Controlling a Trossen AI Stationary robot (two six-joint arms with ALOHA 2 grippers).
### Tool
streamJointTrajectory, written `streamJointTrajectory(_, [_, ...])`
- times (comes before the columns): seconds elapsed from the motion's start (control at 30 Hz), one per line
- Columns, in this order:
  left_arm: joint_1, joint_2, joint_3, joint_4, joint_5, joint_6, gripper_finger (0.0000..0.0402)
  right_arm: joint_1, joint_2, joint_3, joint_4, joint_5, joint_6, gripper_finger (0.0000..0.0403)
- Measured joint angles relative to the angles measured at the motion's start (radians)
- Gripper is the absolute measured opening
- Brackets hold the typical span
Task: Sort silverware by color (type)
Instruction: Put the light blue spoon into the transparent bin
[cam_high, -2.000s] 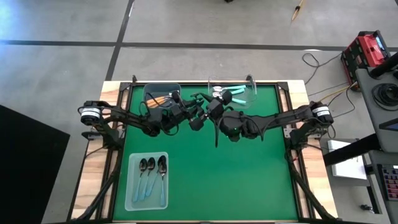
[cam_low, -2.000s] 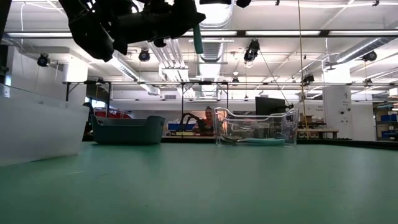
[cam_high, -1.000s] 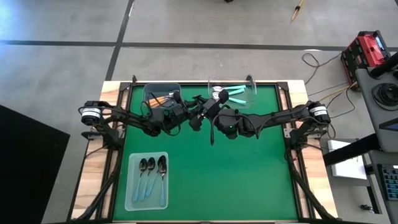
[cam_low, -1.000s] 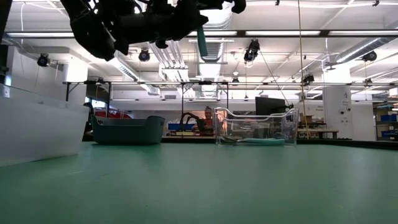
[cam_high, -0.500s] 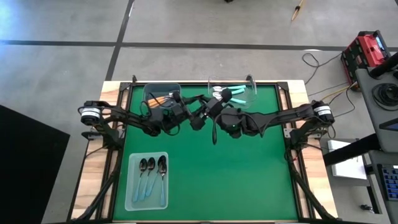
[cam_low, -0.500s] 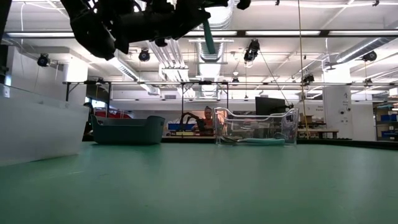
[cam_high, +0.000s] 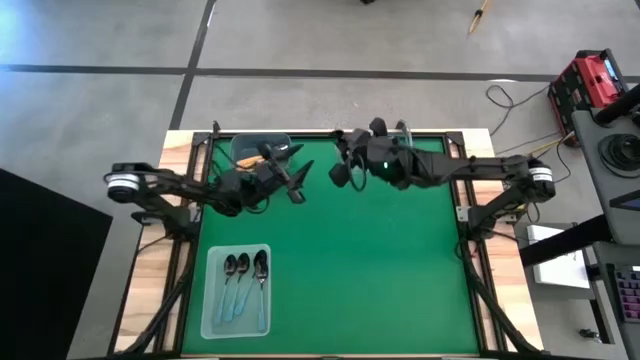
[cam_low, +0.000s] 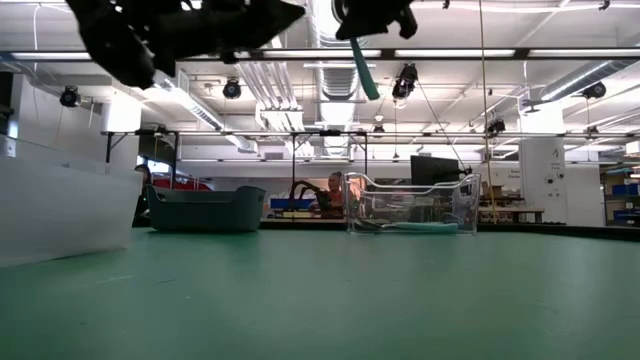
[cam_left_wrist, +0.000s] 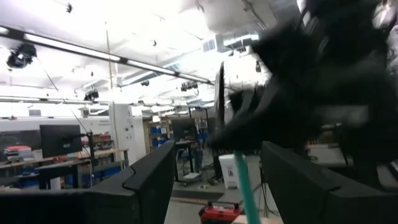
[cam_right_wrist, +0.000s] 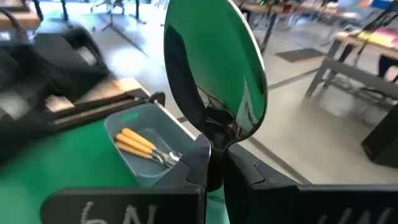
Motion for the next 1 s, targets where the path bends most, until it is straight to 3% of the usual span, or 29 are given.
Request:
streamJointTrajectory(0.5, [0.008, -0.403, -0.245, -0.012, -0.005, 0.017, 0.0207, -0.384, 0.018, 0.001, -0.044, -0.510, -0.068, 0.0013])
streamJointTrajectory(0.73, [0.008, -0.509, -0.292, -0.030, -0.031, 0.044, 0.0207, -0.476, 0.047, 0.001, -0.070, -0.623, -0.128, 0.0013])
streamJointTrajectory(1.0, [0.009, -0.576, -0.289, -0.114, -0.047, 0.048, 0.0207, -0.547, 0.102, 0.002, -0.309, -0.629, -0.315, 0.0012])
